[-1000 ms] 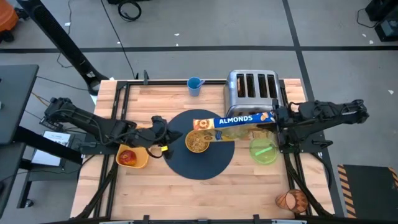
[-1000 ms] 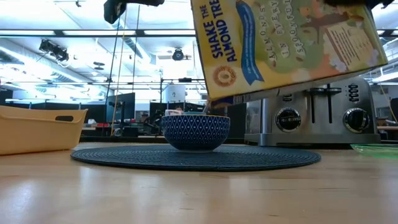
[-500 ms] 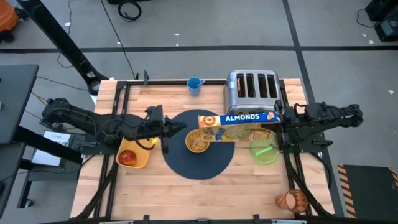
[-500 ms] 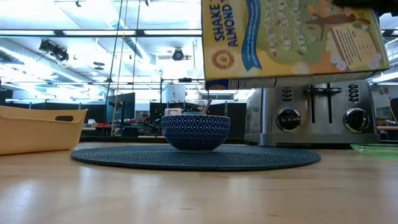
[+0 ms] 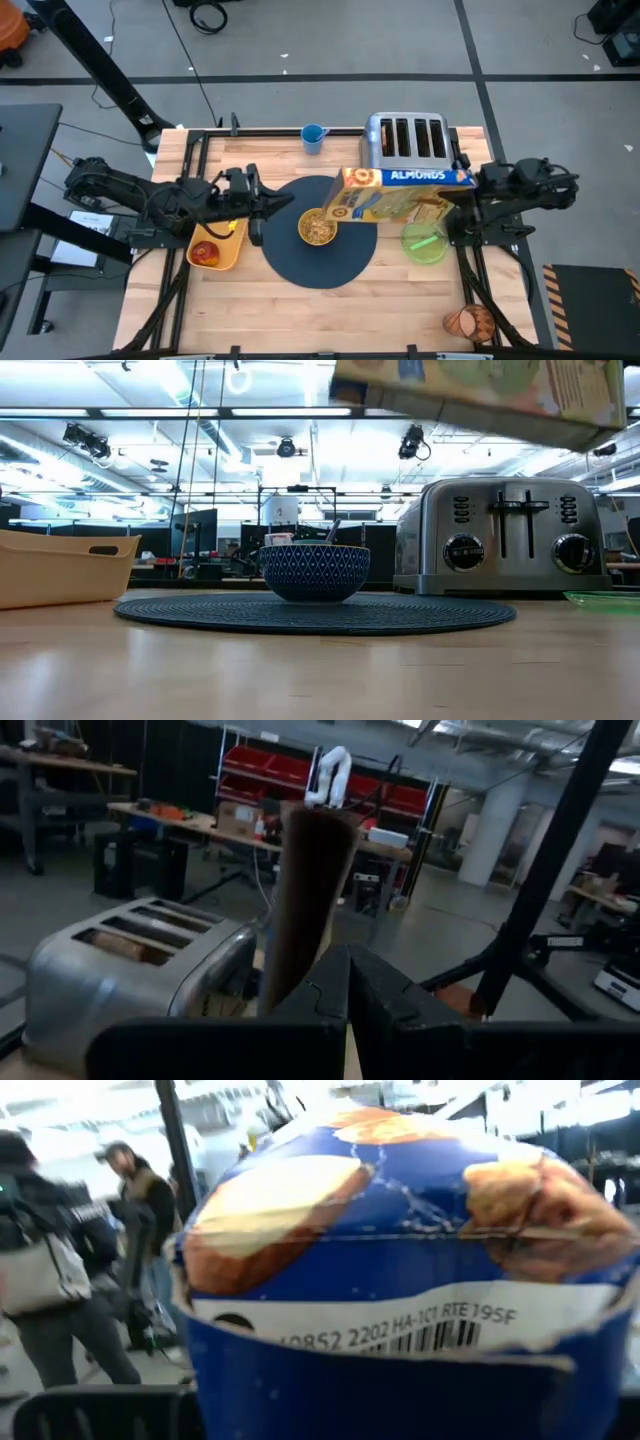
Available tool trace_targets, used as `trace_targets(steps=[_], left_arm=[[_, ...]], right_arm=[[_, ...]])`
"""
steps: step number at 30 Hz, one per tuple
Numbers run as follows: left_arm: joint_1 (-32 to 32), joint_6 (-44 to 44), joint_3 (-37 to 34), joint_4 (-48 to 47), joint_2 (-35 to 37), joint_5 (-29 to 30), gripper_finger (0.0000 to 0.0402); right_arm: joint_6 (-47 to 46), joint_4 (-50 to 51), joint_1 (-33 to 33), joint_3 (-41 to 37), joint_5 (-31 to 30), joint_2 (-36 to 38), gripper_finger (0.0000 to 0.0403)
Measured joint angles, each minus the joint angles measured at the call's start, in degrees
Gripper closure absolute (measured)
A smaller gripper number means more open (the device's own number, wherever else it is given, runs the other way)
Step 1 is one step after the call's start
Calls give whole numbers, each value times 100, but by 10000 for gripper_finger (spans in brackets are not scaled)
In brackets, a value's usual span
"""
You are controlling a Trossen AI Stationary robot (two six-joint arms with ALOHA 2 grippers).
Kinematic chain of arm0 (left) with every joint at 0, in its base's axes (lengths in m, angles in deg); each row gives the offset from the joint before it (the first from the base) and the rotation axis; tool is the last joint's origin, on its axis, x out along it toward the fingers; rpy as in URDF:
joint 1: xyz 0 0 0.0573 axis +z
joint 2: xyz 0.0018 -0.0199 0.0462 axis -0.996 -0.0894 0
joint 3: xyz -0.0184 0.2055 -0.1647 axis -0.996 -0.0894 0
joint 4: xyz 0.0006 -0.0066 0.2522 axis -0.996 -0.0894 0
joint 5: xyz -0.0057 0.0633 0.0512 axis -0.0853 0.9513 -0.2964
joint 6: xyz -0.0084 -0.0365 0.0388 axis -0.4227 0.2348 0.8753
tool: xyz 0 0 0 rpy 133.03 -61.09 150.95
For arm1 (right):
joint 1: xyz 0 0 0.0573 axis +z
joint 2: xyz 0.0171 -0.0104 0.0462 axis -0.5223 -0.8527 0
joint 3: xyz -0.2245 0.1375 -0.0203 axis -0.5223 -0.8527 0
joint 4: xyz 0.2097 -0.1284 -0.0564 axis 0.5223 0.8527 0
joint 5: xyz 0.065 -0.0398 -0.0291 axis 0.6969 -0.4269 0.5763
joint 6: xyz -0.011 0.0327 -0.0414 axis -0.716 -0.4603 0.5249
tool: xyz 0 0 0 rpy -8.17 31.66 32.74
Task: Arrange a breakfast setting
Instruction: Pour the cereal from the cereal box into the bowl
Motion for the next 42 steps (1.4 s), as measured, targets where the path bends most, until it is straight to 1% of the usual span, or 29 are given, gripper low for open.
trace_targets(steps=[6,13,16,19,26,31,33,35,37,39,42], left_arm=[[4,163,0,301,-1,-34,392],[26,414,0,483,-2,-37,392],[26,531,0,582,-2,-39,386],[26,697,0,832,-2,-38,366],[27,1230,0,1493,-59,-36,292],[52,1617,10,1927,-197,-121,241],[54,1727,4,1948,-228,-199,223],[55,1842,4,2034,-293,-385,207],[16,2082,6,1929,-329,-452,194],[-88,2393,-2,1825,-337,-536,185],[-276,2901,0,1740,-350,-558,183]], right_arm=[[119,-825,0,0,140,119,309],[301,-2044,0,0,194,78,309],[280,-2752,0,0,250,8,309],[143,-3453,0,0,348,-140,309],[-217,-5140,0,0,489,-726,309],[-698,-5918,0,2,639,-1276,309],[-899,-6029,0,5,720,-1514,309],[-1090,-5796,0,4,749,-1680,309],[-1246,-5455,0,4,732,-1847,309],[-1439,-5153,0,0,640,-1972,309],[-1685,-5043,0,0,515,-2171,309]])
